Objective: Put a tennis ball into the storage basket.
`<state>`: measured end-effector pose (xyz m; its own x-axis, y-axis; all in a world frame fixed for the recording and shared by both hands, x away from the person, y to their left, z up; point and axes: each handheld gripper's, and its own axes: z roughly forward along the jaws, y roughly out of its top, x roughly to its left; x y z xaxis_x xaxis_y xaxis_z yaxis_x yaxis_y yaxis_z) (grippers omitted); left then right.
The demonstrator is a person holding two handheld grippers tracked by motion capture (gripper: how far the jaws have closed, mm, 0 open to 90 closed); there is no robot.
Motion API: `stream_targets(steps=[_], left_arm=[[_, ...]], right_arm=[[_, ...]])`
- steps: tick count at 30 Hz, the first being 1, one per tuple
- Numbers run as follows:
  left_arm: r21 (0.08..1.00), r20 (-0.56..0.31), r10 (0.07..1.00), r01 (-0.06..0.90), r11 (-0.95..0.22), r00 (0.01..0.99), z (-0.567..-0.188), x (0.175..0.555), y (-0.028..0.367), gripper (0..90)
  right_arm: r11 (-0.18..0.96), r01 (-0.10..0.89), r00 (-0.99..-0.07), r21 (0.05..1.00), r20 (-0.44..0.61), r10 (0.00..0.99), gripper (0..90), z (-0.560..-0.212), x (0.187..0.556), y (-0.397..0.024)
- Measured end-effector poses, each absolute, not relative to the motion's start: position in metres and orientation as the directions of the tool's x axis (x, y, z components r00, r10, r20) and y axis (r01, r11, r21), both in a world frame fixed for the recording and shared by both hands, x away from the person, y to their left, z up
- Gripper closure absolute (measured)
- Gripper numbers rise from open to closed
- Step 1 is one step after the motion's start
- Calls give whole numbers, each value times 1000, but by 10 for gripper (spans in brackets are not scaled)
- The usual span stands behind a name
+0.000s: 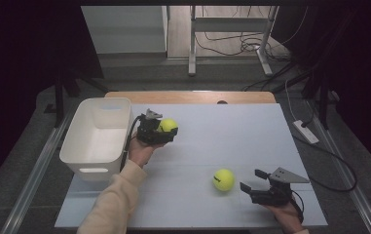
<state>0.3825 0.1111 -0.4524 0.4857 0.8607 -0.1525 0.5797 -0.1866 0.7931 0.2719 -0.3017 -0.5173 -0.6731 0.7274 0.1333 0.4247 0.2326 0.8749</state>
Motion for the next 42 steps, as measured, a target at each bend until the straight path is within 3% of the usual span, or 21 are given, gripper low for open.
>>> stream_targets(steps=[22,42], left_arm=[[823,-196,833,549,-148,518,-438,369,118,274],[856,-182,819,497,-140,544,-420,353,122,274]], right_arm=[[228,427,-670,875,137,729,163,-517,272,-302],[229,420,-669,878,129,732,163,-517,272,-302]])
